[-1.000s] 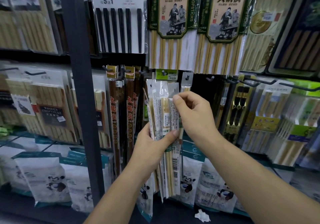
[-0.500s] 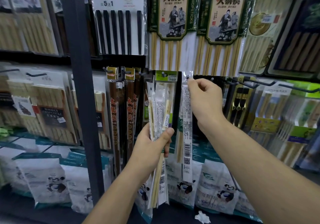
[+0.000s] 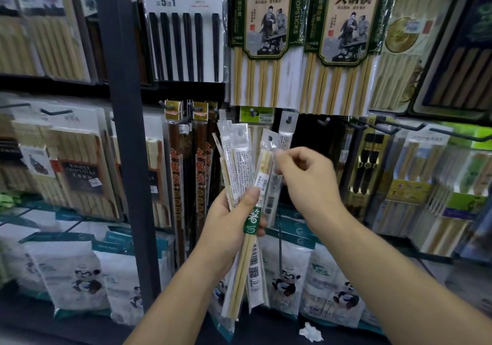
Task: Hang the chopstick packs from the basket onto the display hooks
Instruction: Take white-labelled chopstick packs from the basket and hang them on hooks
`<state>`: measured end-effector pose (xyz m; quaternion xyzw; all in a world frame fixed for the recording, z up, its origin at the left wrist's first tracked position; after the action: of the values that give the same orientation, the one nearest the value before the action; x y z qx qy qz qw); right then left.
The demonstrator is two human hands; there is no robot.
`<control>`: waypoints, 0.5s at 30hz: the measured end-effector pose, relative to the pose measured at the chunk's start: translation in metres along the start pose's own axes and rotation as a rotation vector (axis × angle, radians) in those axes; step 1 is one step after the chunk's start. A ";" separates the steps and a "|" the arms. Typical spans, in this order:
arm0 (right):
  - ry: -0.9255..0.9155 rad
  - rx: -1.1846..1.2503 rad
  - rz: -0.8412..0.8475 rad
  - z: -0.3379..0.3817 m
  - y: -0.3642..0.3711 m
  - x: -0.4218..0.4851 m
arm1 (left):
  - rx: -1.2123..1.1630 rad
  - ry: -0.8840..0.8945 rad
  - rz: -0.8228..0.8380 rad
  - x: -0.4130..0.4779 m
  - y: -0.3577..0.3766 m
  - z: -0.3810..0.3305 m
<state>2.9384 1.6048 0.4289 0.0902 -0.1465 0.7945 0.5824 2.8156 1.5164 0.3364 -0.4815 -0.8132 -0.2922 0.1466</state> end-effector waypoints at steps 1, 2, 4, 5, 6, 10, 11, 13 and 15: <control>0.026 0.007 0.064 -0.003 0.008 -0.004 | 0.008 0.002 0.007 0.000 0.002 -0.001; 0.048 0.023 0.114 -0.005 0.015 -0.007 | 0.016 0.002 0.012 0.000 0.003 -0.001; 0.075 0.061 0.163 -0.006 0.020 -0.009 | 0.031 0.012 0.019 -0.001 0.005 -0.001; 0.084 0.085 0.169 -0.006 0.020 -0.009 | 0.033 0.023 0.018 0.000 0.005 -0.002; 0.093 0.116 0.165 -0.005 0.019 -0.008 | 0.033 0.035 0.014 0.000 0.005 -0.003; 0.094 0.195 0.077 0.008 0.003 0.005 | 0.052 0.021 -0.024 0.000 0.000 0.000; 0.084 0.187 0.061 0.012 -0.001 0.009 | 0.064 0.009 -0.032 0.000 -0.001 0.002; 0.054 0.139 0.030 0.017 -0.005 0.014 | 0.070 -0.010 -0.050 0.000 -0.006 0.006; 0.032 0.102 0.006 0.018 -0.007 0.016 | 0.060 -0.023 -0.056 0.000 -0.008 0.009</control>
<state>2.9399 1.6153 0.4514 0.1066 -0.0969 0.8041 0.5768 2.8085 1.5189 0.3268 -0.4572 -0.8365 -0.2662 0.1431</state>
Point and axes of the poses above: each hand's wrist, its own x-axis towards the middle knuckle, its own y-axis out of the palm, z = x × y, the point moved 10 cm from there along x, towards the middle knuckle, and after that the axes turned 14 degrees about y, right-handed, at the moved point
